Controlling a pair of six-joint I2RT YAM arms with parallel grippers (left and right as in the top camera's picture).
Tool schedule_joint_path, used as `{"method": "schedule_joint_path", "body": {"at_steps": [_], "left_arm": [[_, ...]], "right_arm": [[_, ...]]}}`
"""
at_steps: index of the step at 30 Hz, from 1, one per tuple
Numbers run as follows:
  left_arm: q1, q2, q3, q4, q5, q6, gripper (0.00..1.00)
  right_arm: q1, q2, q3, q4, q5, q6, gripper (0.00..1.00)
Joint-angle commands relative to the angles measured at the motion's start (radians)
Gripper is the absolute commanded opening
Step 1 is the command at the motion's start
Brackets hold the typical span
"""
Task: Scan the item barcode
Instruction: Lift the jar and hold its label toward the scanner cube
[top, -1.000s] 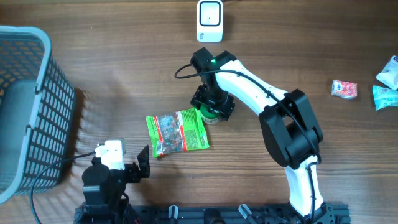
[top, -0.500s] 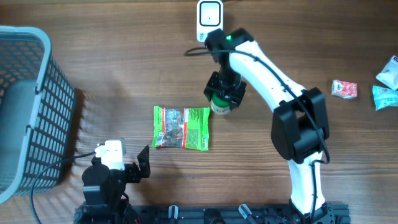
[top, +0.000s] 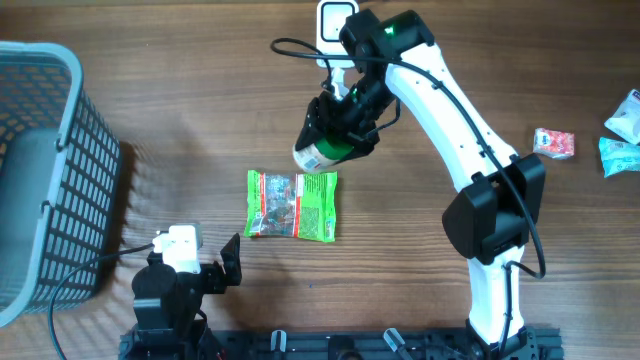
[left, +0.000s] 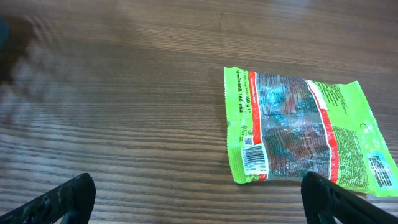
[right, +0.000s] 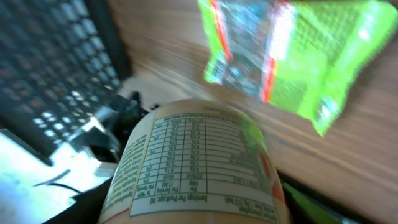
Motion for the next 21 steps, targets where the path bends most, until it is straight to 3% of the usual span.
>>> {"method": "schedule_joint_path", "body": {"at_steps": [1,8,16,21], "left_arm": [[0.004,-0.003,-0.003,0.002,-0.002,0.002,1.0],[0.004,-0.003,-0.003,0.003,-0.002,0.002,1.0],[0.004,-0.003,-0.003,0.003,-0.002,0.002,1.0],[0.004,-0.003,-0.003,0.003,-0.002,0.002,1.0]], "right_arm": [[-0.002,-0.031,-0.021,0.101,-0.101,0.069,0.61],[-0.04,-0.031,-0.189,0.325,-0.2,0.217,0.62],[-0.089,-0.03,-0.422,0.746,-0.431,0.491,0.63],[-0.116,-0.03,-0.45,0.824,-0.396,0.552,0.63]]}}
